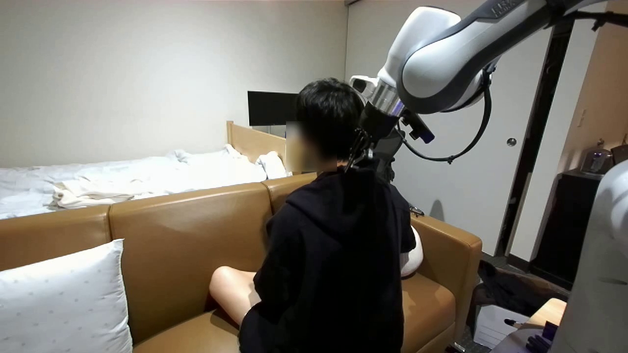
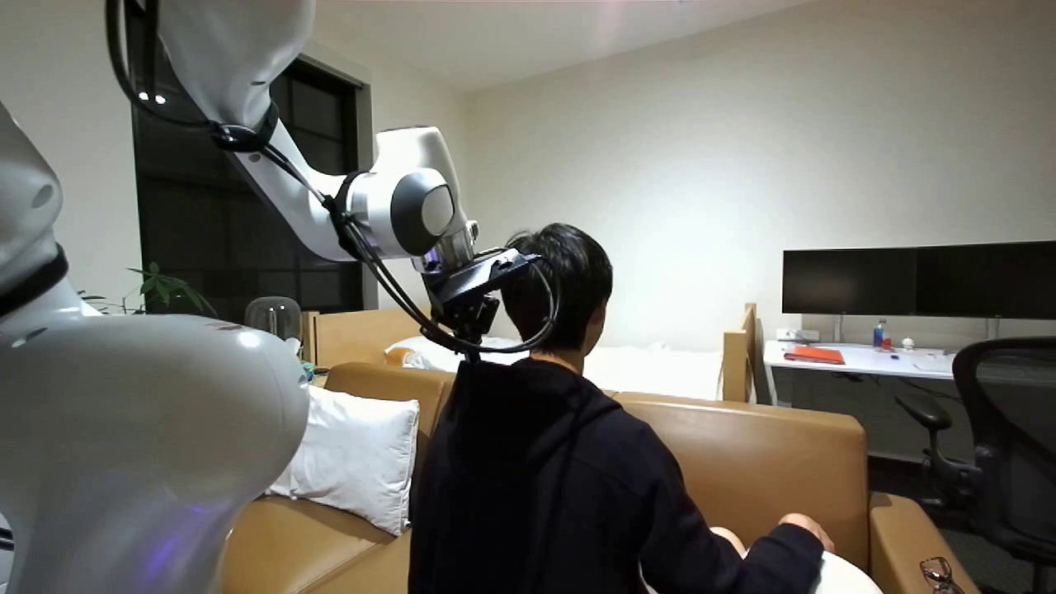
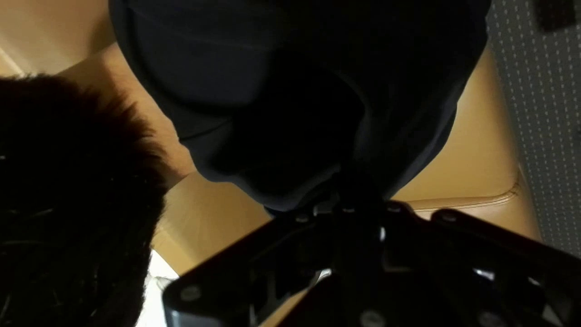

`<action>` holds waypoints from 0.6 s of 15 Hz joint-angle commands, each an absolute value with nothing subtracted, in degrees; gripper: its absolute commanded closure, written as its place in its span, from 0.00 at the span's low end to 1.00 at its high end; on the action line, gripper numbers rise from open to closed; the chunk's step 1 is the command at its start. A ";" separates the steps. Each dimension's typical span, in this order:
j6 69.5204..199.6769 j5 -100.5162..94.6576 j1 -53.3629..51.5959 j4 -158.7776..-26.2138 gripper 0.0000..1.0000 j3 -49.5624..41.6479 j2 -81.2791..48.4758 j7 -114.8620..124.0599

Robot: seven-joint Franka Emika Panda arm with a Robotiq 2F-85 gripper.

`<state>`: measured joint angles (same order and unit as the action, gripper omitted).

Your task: Put the hood over his head

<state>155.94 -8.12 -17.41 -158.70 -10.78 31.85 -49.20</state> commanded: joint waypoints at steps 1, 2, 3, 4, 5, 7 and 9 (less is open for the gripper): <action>155.05 -5.28 -17.43 -158.99 1.00 -11.24 32.02 -50.71; 154.99 -4.95 -17.37 -159.00 1.00 -11.29 32.05 -50.71; 155.08 -5.06 -16.98 -159.00 1.00 -11.02 32.07 -50.30; 155.55 -5.53 -16.43 -159.16 1.00 -10.64 32.07 -49.91; 155.84 -6.02 -15.90 -159.29 1.00 -10.19 32.19 -49.49; 157.21 -7.55 -14.15 -159.95 1.00 -8.90 32.94 -48.39; 158.11 -8.31 -12.36 -160.24 1.00 -8.10 34.96 -47.78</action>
<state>156.06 -7.04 -15.65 -158.70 -10.21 32.03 -49.04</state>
